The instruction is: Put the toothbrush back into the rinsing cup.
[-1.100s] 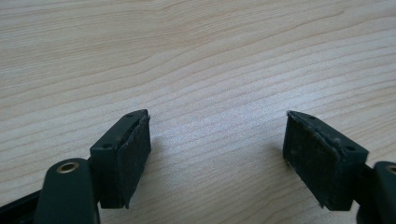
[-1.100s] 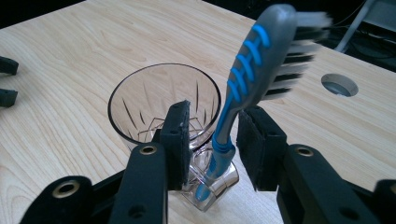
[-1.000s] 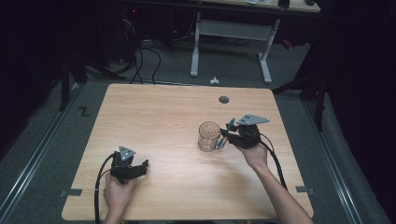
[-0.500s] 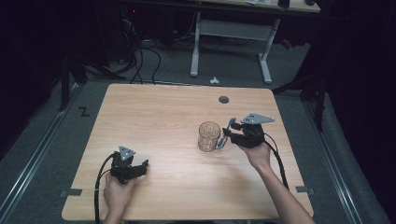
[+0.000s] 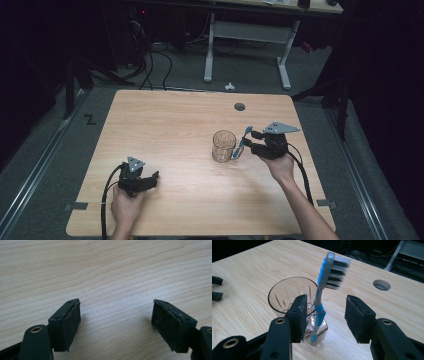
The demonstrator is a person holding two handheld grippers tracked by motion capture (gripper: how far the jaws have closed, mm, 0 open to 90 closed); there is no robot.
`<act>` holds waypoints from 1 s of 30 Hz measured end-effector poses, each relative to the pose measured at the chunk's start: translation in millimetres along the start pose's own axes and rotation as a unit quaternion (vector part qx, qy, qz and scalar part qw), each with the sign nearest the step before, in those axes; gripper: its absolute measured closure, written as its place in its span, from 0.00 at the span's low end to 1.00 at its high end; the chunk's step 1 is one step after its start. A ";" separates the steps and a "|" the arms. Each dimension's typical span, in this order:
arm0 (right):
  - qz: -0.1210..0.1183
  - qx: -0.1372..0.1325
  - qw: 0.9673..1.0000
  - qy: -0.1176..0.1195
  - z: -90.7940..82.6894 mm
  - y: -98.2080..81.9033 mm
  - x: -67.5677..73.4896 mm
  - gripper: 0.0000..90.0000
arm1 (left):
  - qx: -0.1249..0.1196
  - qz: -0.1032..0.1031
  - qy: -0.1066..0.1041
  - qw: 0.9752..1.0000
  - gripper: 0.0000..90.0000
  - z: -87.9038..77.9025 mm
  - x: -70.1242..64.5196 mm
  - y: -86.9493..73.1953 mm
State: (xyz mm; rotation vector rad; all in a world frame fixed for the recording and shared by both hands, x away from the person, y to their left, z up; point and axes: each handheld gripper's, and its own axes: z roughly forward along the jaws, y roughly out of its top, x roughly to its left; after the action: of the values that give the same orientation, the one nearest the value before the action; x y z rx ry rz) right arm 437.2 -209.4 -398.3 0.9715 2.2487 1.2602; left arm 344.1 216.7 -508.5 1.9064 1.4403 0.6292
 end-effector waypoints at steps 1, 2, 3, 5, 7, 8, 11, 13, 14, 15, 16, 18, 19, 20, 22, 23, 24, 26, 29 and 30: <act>0.002 -0.004 1.000 -0.003 -0.8 -1.5 -0.1 0.59 | 0.000 0.000 0.000 1.000 0.26 0.0 0.0 0.0; 0.004 -0.007 1.000 -0.005 -1.5 -3.7 -1.1 0.59 | 0.000 0.000 0.000 1.000 0.26 0.0 0.0 0.0; 0.008 -0.006 1.000 -0.005 -2.1 -5.0 -1.5 0.59 | 0.000 0.000 0.000 1.000 0.26 0.0 0.0 0.0; 0.013 -0.002 1.000 -0.005 -3.3 -8.3 -3.8 0.59 | 0.000 0.000 0.000 1.000 0.26 0.0 0.0 0.0; 0.013 -0.003 1.000 -0.006 -5.1 -8.9 -4.9 0.59 | 0.000 0.000 0.000 1.000 0.26 0.0 0.0 0.0; 0.014 -0.007 1.000 -0.006 -6.6 -8.6 -5.0 0.59 | 0.000 0.000 0.000 1.000 0.26 0.0 0.0 0.0; 0.014 -0.013 1.000 -0.005 -9.9 -8.4 -4.3 0.60 | 0.000 0.000 0.000 1.000 0.26 0.0 -0.1 0.0; 0.013 -0.016 1.000 -0.006 -11.3 -9.5 -3.7 0.60 | 0.000 0.000 0.000 1.000 0.26 0.0 -0.1 0.0; 0.014 -0.018 1.000 -0.008 -12.1 -10.3 -3.7 0.60 | 0.000 0.000 0.000 1.000 0.26 0.0 -0.1 0.0; 0.017 -0.019 1.000 -0.009 -12.9 -11.8 -4.6 0.60 | 0.000 0.000 0.000 1.000 0.26 0.0 -0.1 0.0; 0.018 -0.019 1.000 -0.009 -13.3 -12.8 -5.4 0.60 | 0.000 0.000 0.000 1.000 0.26 0.0 -0.1 0.0; 0.024 -0.019 0.999 -0.011 -14.6 -15.5 -7.7 0.61 | 0.000 0.000 0.000 1.000 0.26 0.0 -0.1 0.0; 0.026 -0.019 0.999 -0.012 -15.4 -16.6 -8.8 0.61 | 0.000 0.000 0.000 1.000 0.26 0.0 -0.1 0.0; 0.027 -0.017 0.999 -0.013 -16.4 -17.4 -10.0 0.61 | 0.000 0.000 0.000 1.000 0.26 0.0 -0.1 0.0; 0.030 -0.018 0.999 -0.014 -18.2 -17.4 -10.9 0.61 | 0.000 0.000 0.000 1.000 0.26 0.0 -0.1 0.0; 0.029 -0.021 0.999 -0.014 -19.7 -17.0 -11.4 0.61 | 0.000 0.000 0.000 1.000 0.26 0.0 -0.1 0.0; 0.030 -0.023 0.999 -0.015 -20.9 -16.6 -11.3 0.61 | 0.000 0.000 0.000 1.000 0.26 0.0 -0.1 0.0; 0.030 -0.027 0.999 -0.014 -22.6 -16.4 -11.3 0.61 | 0.000 0.000 0.000 1.000 0.26 0.0 -0.1 0.0; 0.031 -0.026 0.999 -0.016 -24.0 -16.5 -11.8 0.61 | 0.000 0.000 0.000 1.000 0.26 0.0 -0.1 0.0; 0.032 -0.027 0.999 -0.016 -24.7 -16.6 -12.5 0.62 | 0.000 0.000 0.000 1.000 0.26 0.0 -0.1 0.0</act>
State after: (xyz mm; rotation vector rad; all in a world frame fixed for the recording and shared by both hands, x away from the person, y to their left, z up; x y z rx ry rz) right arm 424.2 -238.9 -399.5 1.0442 2.1627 1.3165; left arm 344.0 216.7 -508.5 1.9063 1.4404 0.6301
